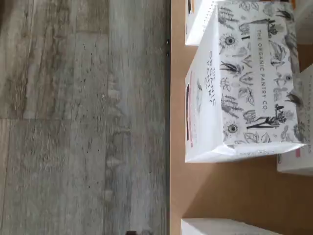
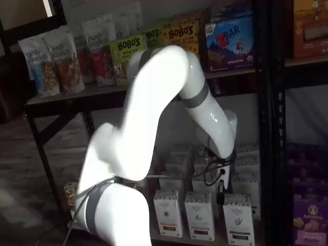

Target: Pick up the white box with a green strip in the middle, on the bottom shelf, the sixth box from the left

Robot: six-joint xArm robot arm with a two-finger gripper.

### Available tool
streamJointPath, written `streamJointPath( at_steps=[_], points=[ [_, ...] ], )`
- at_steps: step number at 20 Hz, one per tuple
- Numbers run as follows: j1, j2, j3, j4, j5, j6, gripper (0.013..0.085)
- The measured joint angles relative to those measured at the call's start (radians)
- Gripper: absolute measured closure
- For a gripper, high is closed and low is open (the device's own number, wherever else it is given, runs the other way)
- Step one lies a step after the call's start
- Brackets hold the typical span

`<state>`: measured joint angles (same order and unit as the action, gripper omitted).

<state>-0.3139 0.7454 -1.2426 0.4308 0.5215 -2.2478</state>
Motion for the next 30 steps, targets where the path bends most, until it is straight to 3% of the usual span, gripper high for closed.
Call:
streamJointPath(
  at_steps=[4,8,15,22,30],
  points=[
    [0.007,0.026,-0.046,-0.089,0.039,0.086,0.013],
    [0.017,0.051,-0.076,-0.092,0.041,0.1,0.013],
    [0.022,0.103,-0.132,-0.139,0.037,0.143,0.013],
    [0.022,0.207,-0.244,-0.165,0.037,0.167,0.013],
    [0.025,0.318,-0.371,-0.229,0.055,0.226,0.013]
  ],
)
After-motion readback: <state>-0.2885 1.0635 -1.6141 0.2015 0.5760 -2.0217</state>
